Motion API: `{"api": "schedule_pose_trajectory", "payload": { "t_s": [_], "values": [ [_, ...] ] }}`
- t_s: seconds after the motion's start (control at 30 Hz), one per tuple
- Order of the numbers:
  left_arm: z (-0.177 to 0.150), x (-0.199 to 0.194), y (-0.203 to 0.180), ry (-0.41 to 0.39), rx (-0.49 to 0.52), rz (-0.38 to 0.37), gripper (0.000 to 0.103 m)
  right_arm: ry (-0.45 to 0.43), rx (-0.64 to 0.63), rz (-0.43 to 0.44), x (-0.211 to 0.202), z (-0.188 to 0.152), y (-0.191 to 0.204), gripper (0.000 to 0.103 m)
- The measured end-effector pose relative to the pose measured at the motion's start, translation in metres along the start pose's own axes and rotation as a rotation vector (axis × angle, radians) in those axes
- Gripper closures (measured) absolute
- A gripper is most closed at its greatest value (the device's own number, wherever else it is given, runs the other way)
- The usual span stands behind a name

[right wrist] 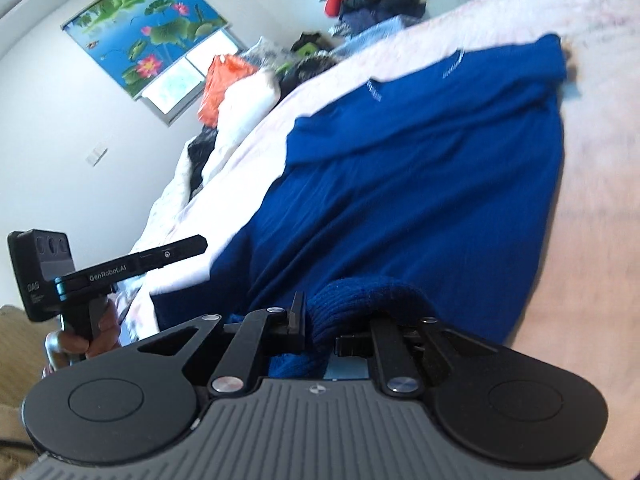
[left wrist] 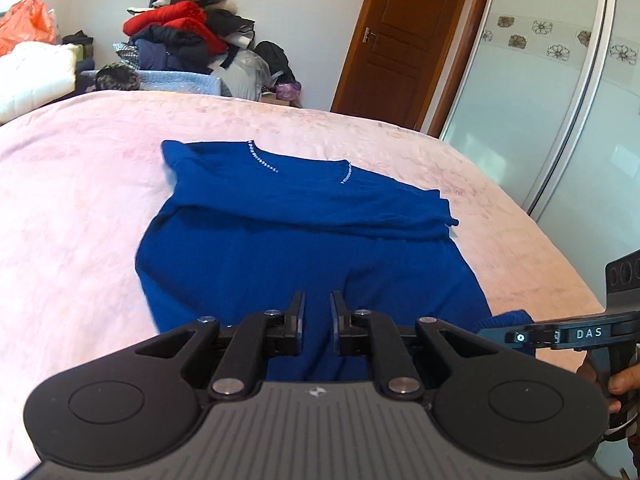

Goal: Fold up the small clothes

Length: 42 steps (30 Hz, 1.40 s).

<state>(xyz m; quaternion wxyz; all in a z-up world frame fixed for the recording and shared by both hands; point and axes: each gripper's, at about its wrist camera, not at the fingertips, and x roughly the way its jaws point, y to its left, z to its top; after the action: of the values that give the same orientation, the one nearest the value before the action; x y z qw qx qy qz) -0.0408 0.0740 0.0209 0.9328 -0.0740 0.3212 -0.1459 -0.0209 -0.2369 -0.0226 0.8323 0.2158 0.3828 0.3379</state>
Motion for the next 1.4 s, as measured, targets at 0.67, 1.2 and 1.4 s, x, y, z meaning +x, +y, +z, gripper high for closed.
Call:
{"api": "schedule_pose_trajectory", "payload": {
  "t_s": [0.67, 1.2, 1.4],
  "values": [
    [-0.019, 0.006, 0.059, 0.388, -0.444, -0.223, 0.024, 0.052, 0.041, -0.045, 0.033, -0.016, -0.018, 0.084],
    [-0.026, 0.062, 0.066, 0.640, -0.660, -0.238, 0.039, 0.095, 0.051, -0.001, 0.030, -0.025, -0.019, 0.083],
    [-0.017, 0.054, 0.040, 0.628, -0.435, -0.063, 0.093, 0.095, 0.048, -0.003, 0.027, -0.026, -0.018, 0.083]
  ]
}}
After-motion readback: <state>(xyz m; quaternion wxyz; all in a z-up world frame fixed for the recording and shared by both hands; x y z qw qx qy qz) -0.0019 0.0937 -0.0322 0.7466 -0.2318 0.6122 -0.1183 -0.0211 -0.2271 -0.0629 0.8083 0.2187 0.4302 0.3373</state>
